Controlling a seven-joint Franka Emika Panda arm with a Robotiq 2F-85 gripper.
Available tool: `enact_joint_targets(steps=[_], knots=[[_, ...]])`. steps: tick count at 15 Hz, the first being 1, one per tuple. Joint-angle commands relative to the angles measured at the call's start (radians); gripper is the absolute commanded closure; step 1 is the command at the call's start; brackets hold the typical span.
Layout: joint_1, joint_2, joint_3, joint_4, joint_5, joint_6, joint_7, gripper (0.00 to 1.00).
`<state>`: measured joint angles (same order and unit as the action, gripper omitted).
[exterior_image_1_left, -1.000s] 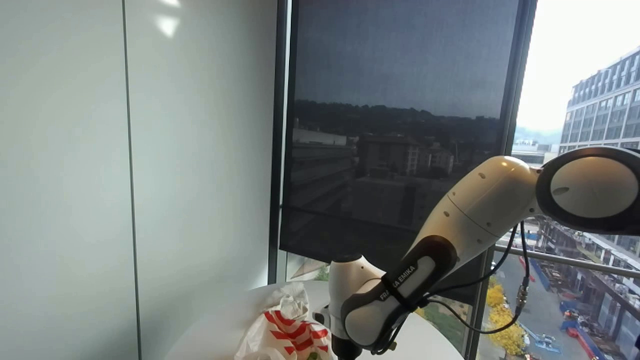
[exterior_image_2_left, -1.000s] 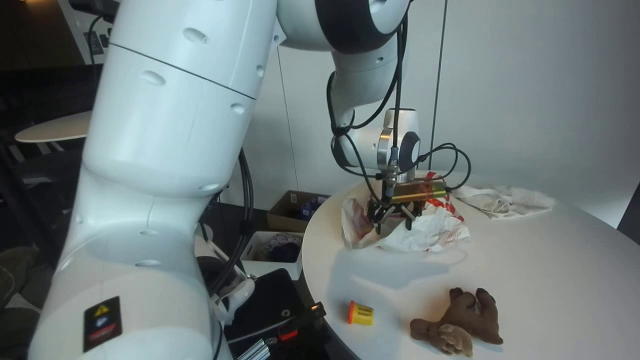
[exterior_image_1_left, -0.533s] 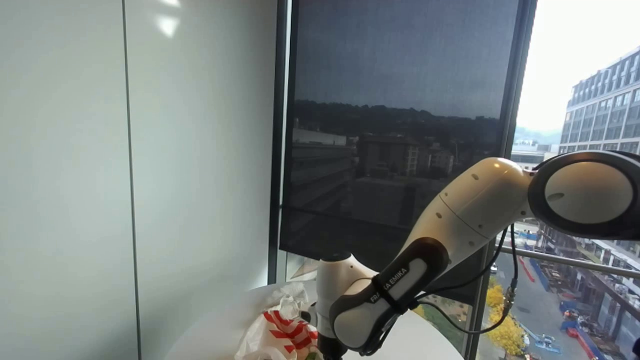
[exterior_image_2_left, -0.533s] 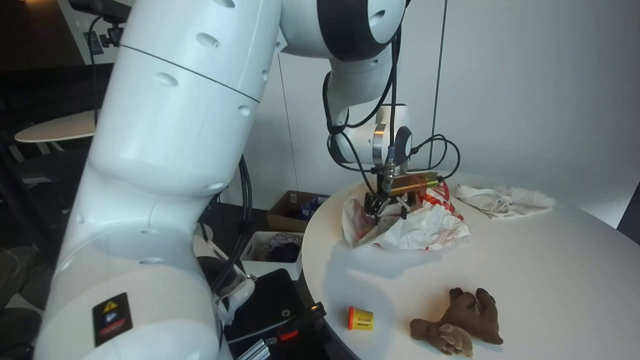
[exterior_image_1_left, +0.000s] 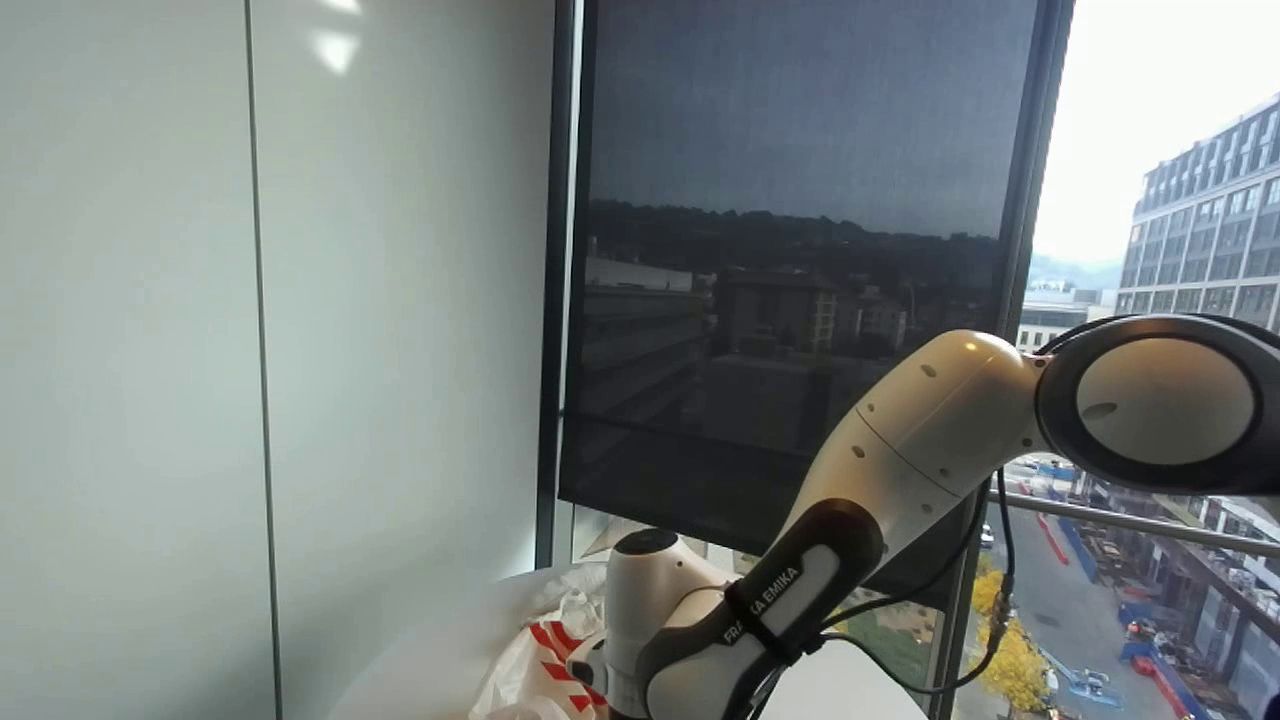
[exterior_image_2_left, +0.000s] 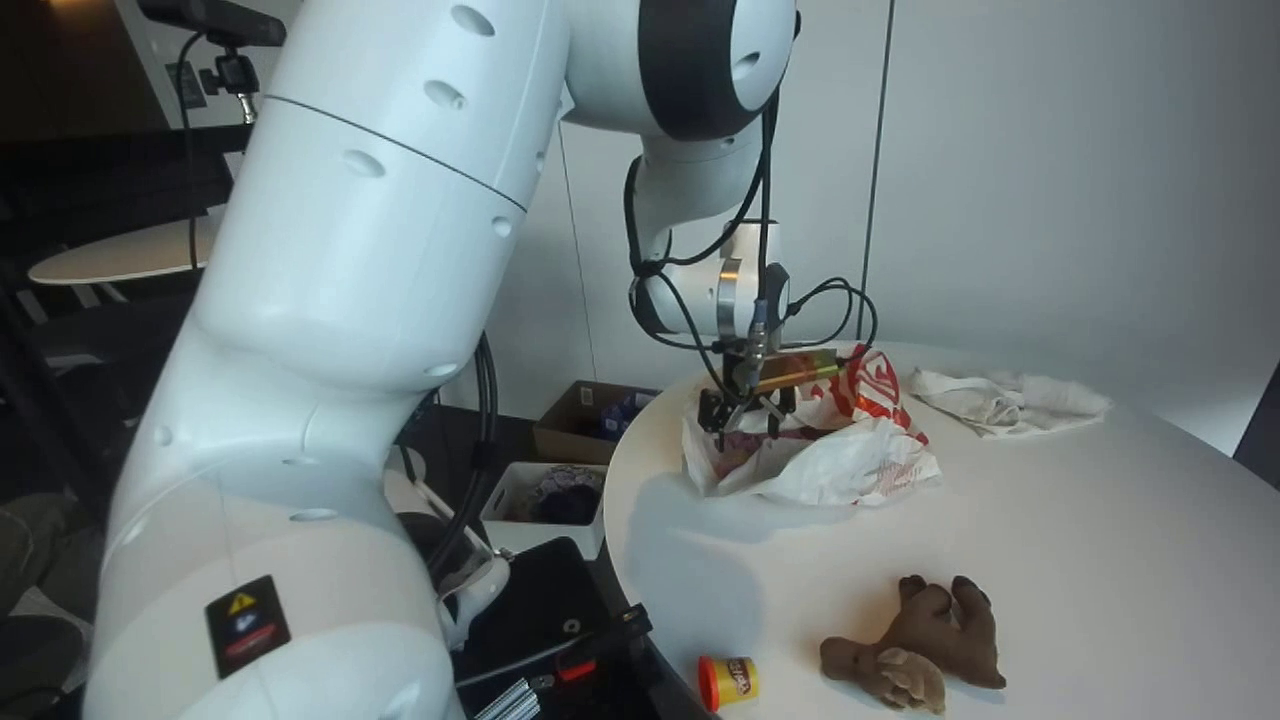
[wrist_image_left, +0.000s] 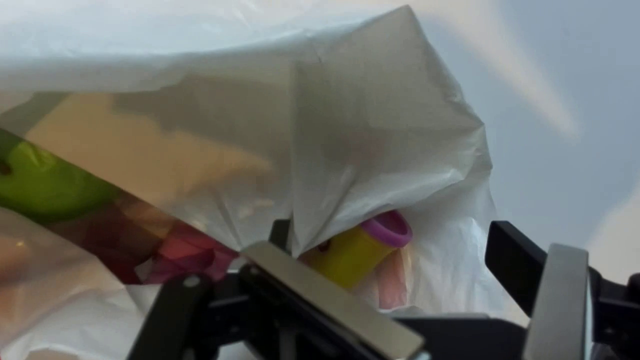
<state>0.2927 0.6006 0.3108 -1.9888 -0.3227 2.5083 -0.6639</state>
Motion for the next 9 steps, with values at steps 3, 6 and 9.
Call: enact_joint_targets(steps=[3,6,9], knots=[[0.038,0.076,-0.002,0.024,-0.042,0.050,-0.002,0.00],[0.057,0.103,-0.005,0.042,-0.060,0.077,0.006,0.00],[0.065,0.133,-0.018,0.067,-0.079,0.092,0.006,0.00]])
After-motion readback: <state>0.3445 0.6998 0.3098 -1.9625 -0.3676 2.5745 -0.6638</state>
